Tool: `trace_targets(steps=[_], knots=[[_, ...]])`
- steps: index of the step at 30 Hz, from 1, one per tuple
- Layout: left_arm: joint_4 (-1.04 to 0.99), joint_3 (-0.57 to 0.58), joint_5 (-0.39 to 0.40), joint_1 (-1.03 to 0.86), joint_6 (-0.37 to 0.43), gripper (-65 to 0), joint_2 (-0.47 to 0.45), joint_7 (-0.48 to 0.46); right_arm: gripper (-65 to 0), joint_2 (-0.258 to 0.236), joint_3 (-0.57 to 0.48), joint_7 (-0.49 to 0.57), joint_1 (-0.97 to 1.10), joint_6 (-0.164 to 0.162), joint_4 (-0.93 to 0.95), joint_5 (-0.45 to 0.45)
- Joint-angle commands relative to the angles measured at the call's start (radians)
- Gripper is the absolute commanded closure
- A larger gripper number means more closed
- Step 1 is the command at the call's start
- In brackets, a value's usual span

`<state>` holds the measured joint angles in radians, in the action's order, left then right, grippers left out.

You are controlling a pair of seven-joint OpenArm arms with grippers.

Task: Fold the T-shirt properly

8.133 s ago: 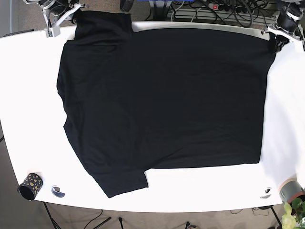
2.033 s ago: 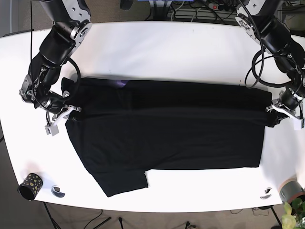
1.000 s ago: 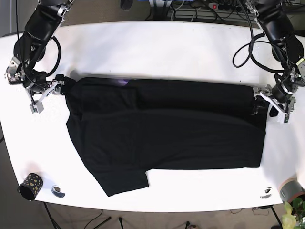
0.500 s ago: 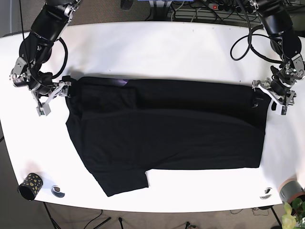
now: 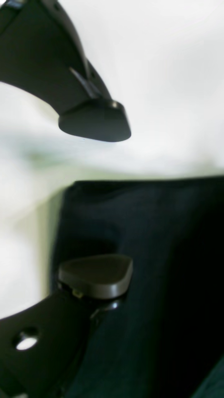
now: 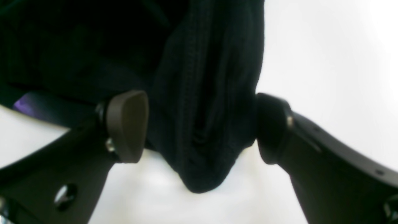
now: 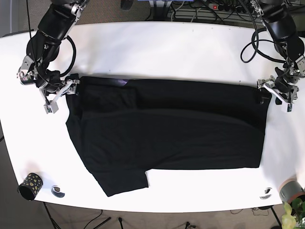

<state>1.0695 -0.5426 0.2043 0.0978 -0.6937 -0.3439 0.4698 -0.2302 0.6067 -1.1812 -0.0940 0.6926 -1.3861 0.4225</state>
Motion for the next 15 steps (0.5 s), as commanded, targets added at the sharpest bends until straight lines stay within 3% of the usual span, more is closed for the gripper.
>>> trace_targets(steps=[1, 9, 13, 15], knots=[[-0.024, 0.002, 0.011, 0.029, -0.004, -41.4, -0.013, -0.01, -47.7, -0.019, 0.002, 0.014, -0.008, 0.006, -0.017, 0.014], [-0.033, 0.0, 0.011, 0.035, -0.004, -1.1, -0.013, -0.01, -20.8, -0.016, 0.002, 0.042, 0.02, 0.006, -0.002, 0.013], [-0.03, -0.003, 0.017, 0.032, -0.004, 0.0, -0.01, -0.009, -9.7, -0.016, 0.002, 0.059, 0.038, 0.006, -0.003, 0.014], [-0.03, -0.006, 0.017, 0.032, -0.004, 0.0, -0.01, -0.009, -8.2, -0.018, 0.002, 0.059, 0.041, 0.006, -0.006, 0.014]])
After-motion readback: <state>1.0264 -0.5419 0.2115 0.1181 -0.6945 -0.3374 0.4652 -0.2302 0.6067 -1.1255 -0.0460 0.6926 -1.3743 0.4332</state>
